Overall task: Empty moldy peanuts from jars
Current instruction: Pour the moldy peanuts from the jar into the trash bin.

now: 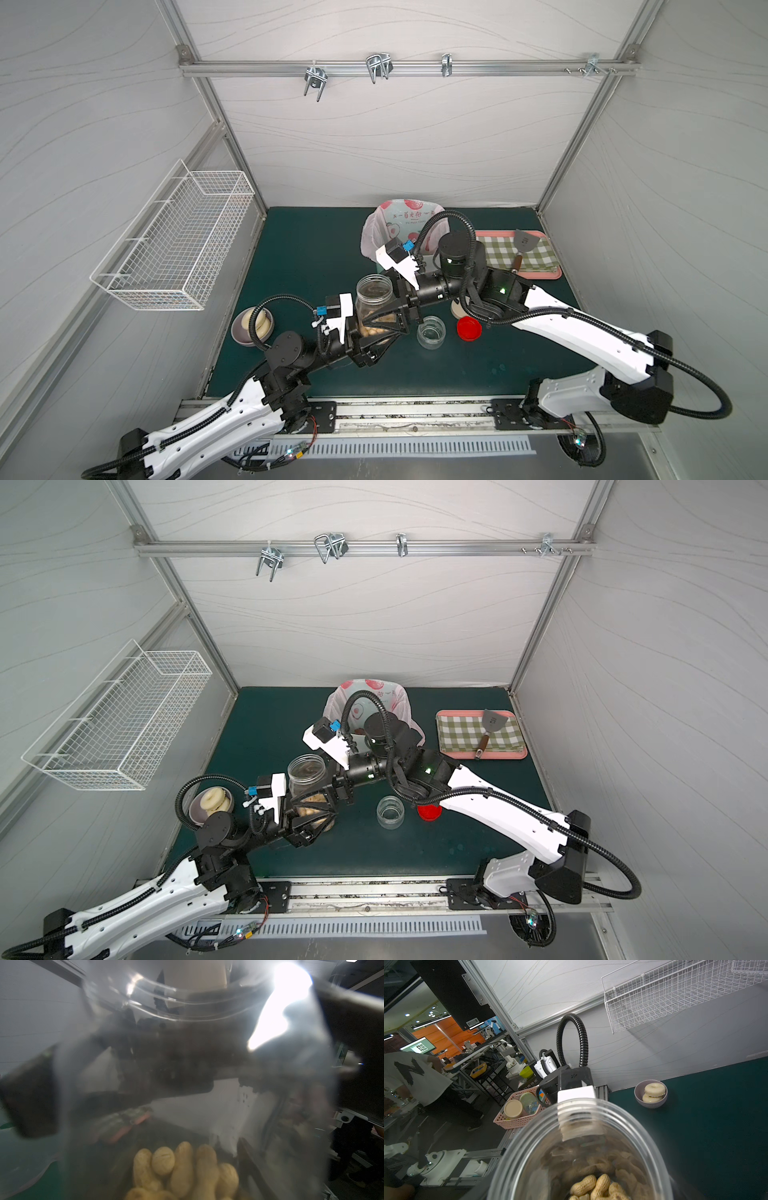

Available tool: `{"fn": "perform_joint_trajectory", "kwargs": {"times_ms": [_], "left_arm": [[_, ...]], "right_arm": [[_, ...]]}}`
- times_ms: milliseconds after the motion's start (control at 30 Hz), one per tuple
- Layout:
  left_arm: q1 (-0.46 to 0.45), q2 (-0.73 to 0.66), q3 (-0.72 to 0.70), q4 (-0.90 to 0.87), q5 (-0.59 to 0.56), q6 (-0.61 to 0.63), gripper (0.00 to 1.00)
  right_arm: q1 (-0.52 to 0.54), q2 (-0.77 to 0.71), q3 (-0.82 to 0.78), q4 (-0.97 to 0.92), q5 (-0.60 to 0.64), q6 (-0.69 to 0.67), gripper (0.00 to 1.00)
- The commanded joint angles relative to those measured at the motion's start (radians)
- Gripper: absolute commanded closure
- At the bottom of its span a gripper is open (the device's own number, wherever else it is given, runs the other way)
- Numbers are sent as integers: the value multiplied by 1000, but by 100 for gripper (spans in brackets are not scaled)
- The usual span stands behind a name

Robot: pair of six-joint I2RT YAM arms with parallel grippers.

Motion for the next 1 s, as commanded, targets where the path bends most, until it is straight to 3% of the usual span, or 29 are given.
{"fn": "perform_joint_trajectory", "kwargs": {"times_ms": [0,433,767,800,867,967], "left_arm": [[5,-16,37,76,-10,-4,73],[4,-23,32,72,-17,4,73],[4,-22,35,60,-22,10,73],[4,-22,35,55,-23,12,72],[5,-25,38,42,-25,17,65],[5,-37,42,14,-34,27,42]], "right_arm": [[13,1,-15,81,1,29,18],[33,18,-40,188,-9,101,25],[56,47,-32,220,-21,132,24],[55,48,-32,221,-23,129,29],[55,50,-32,213,-20,128,42],[55,39,-32,177,11,107,57]]}}
